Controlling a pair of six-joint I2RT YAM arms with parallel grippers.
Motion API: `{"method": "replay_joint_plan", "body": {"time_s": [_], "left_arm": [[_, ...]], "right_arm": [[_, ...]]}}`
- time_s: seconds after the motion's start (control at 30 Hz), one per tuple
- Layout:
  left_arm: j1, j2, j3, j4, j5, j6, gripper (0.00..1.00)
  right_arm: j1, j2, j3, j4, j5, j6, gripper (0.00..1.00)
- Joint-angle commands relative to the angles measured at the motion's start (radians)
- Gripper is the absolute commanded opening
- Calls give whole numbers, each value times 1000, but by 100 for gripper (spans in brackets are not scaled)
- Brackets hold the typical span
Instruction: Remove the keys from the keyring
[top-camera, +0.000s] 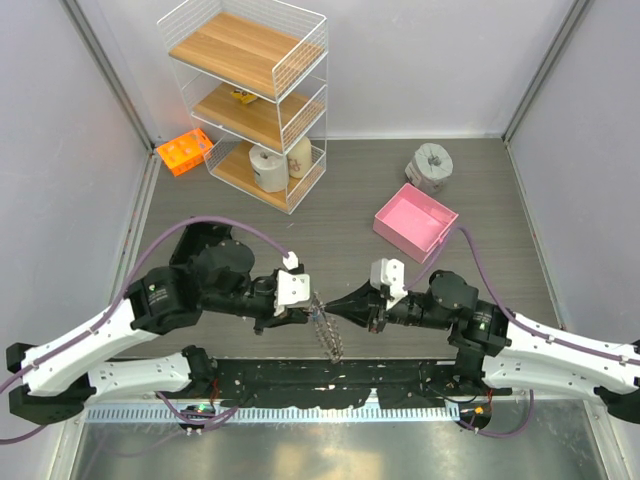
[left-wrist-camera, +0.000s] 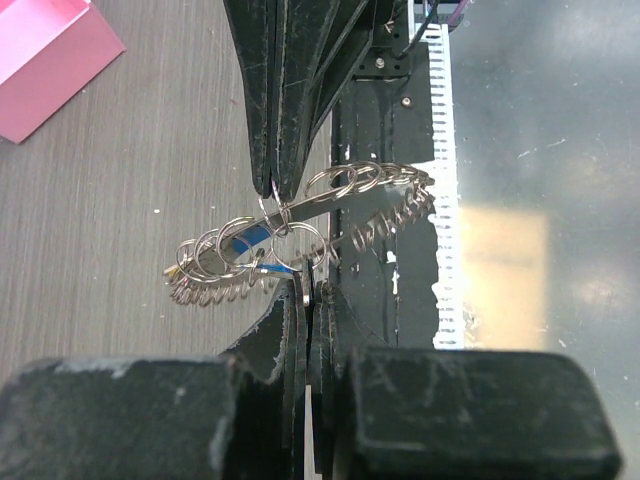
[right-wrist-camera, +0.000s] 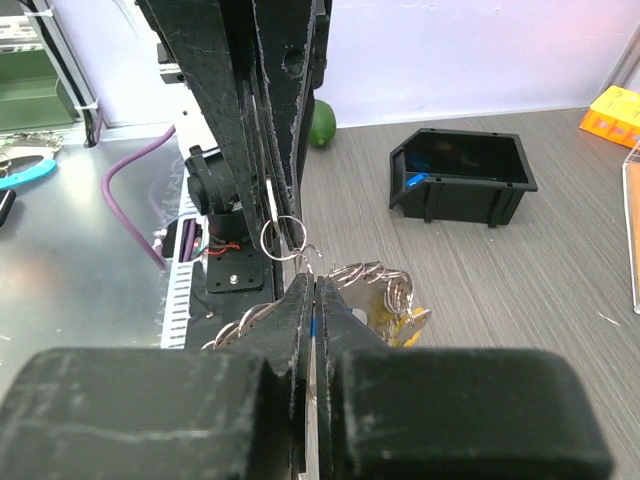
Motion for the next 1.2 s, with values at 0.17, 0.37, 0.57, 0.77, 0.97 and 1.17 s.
{"method": "replay_joint_plan", "body": {"time_s": [0.17, 0.37, 0.57, 0.77, 0.97, 1.17], "left_arm": [[-10, -65, -97, 147, 46, -107, 0], [-12, -70, -140, 194, 12, -121, 0], [-13, -70, -176, 199, -48, -98, 0], [-13, -88, -209, 202, -94, -64, 0], [-15, -125, -245, 223, -119, -47, 0], [-15, -142, -241, 210, -134, -38, 0]], "right_arm": [[-17, -86, -225, 337, 201, -91, 5], [-18, -74, -415, 717, 232, -140, 5], [-19, 33, -454, 837, 295, -161, 5], [-20, 153, -480, 1007, 338, -163, 5], [-19, 250, -478, 1106, 344, -160, 5], [-20, 287, -475, 1135, 356, -137, 5]]}}
